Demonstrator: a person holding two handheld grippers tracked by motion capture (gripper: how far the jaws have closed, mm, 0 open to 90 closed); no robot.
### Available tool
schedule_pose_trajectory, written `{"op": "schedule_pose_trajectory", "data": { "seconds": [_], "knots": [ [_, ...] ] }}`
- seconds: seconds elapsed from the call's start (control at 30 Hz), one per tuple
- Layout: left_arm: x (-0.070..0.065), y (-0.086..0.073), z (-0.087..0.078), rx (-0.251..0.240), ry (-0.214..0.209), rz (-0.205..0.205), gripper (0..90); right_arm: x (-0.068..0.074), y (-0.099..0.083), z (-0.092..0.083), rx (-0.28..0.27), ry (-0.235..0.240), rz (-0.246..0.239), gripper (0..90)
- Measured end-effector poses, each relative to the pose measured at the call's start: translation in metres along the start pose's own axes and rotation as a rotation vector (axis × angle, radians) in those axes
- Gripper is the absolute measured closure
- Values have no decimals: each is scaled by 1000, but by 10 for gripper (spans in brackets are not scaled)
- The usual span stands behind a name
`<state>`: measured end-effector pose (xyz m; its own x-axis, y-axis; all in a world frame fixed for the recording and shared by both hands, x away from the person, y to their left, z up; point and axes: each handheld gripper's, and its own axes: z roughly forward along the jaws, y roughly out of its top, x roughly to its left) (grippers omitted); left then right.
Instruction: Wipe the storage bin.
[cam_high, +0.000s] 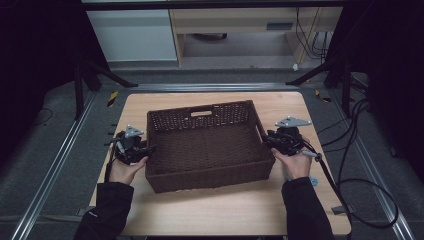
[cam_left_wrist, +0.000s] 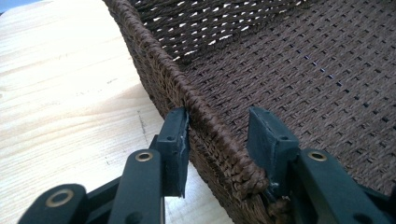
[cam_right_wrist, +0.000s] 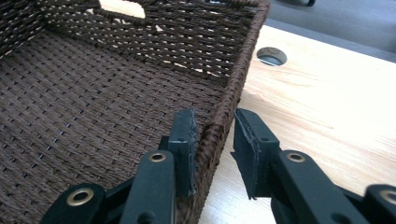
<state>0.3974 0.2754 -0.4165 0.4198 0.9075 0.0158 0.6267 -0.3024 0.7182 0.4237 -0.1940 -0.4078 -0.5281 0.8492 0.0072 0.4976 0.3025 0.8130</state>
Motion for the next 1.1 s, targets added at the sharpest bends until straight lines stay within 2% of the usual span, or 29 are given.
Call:
{"op": "schedule_pose_trajectory", "data": {
  "seconds": [0.13, 0.2, 0.33, 0.5, 0.57, 0.67, 0.83, 0.9, 1.0, 1.1],
  "knots": [
    [1, 0, 1, -5, -1, -1, 578, 2, 0, 7, 8, 3, -5, 709],
    [0, 0, -1, -14, 2, 1, 542, 4, 0, 10, 14, -10, -14, 714],
    [-3, 0, -6, -28, 0, 7, 470, 5, -1, 8, 16, -14, -12, 729],
    [-9, -6, -7, -12, 8, 27, 455, 9, -4, 3, 19, -10, -5, 727],
    [-10, -8, -7, -4, 17, 33, 468, 10, -6, -1, 20, -1, 2, 728],
    [-6, -10, -5, 9, 3, 16, 470, 13, -8, -6, 21, 1, 13, 726],
    [-5, -12, -3, 25, -19, 15, 549, 18, -10, -9, 20, -15, 17, 725],
    [-5, -12, -3, 28, -14, 17, 568, 18, -11, -9, 16, -17, 15, 724],
    [-6, -11, -3, 36, -1, 11, 590, 16, -10, -11, 5, 4, 33, 703],
    [-7, -10, -3, 42, 18, 21, 614, 14, -7, -16, -37, 14, 45, 655]
  ]
}}
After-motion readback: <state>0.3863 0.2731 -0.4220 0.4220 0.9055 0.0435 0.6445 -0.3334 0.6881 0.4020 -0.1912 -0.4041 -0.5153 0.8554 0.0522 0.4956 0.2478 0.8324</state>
